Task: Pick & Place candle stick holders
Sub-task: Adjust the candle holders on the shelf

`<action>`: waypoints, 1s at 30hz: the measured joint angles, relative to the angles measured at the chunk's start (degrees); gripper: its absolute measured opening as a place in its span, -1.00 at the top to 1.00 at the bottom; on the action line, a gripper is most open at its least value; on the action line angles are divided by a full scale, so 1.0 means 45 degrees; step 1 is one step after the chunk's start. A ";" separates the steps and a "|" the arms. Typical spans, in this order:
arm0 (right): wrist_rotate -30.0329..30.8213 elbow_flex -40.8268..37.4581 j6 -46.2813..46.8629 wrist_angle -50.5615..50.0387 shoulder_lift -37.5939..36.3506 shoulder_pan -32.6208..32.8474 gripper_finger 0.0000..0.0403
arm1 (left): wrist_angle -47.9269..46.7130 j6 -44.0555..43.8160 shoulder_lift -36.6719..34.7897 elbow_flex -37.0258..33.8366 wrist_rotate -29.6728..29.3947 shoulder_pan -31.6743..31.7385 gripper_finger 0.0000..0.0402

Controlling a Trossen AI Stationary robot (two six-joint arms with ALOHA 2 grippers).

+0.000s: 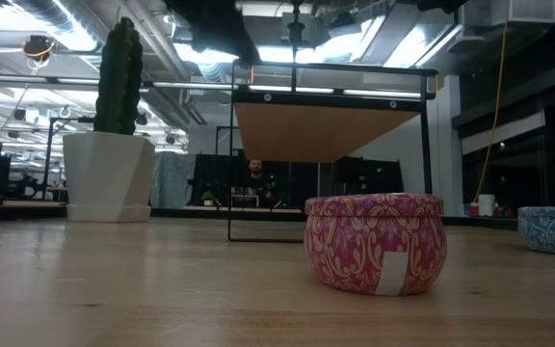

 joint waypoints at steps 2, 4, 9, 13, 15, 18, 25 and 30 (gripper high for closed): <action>0.0000 0.0005 0.0000 -0.0004 -0.0001 0.0002 0.49 | -0.0003 0.0077 0.0503 0.0000 0.0008 0.0226 0.97; 0.0000 0.0000 -0.0001 -0.0004 0.0003 -0.0003 0.49 | -0.0001 0.0516 0.1045 0.0000 0.0051 0.0475 0.99; 0.0000 0.0004 -0.0001 -0.0004 0.0002 0.0001 0.49 | 0.0539 0.1790 0.2084 0.0000 0.0097 0.0990 0.99; 0.0000 0.0000 -0.0005 -0.0004 0.0000 -0.0002 0.49 | 0.1278 0.2850 0.2542 0.0000 0.0097 0.1169 0.99; 0.0000 0.0000 -0.0003 -0.0004 0.0003 -0.0003 0.49 | 0.1320 0.2939 0.2685 0.0000 0.0168 0.1277 0.99; 0.0000 0.0001 0.0000 -0.0004 0.0004 0.0001 0.49 | 0.1211 0.2562 0.2769 0.0000 0.0497 0.1567 1.00; 0.0000 0.0003 -0.0002 -0.0004 -0.0001 -0.0001 0.49 | 0.1213 0.2103 0.2766 0.0000 0.0847 0.2054 1.00; 0.0000 0.0005 -0.0003 -0.0004 -0.0001 -0.0003 0.49 | 0.1125 0.2161 0.3097 -0.0019 0.0990 0.2106 1.00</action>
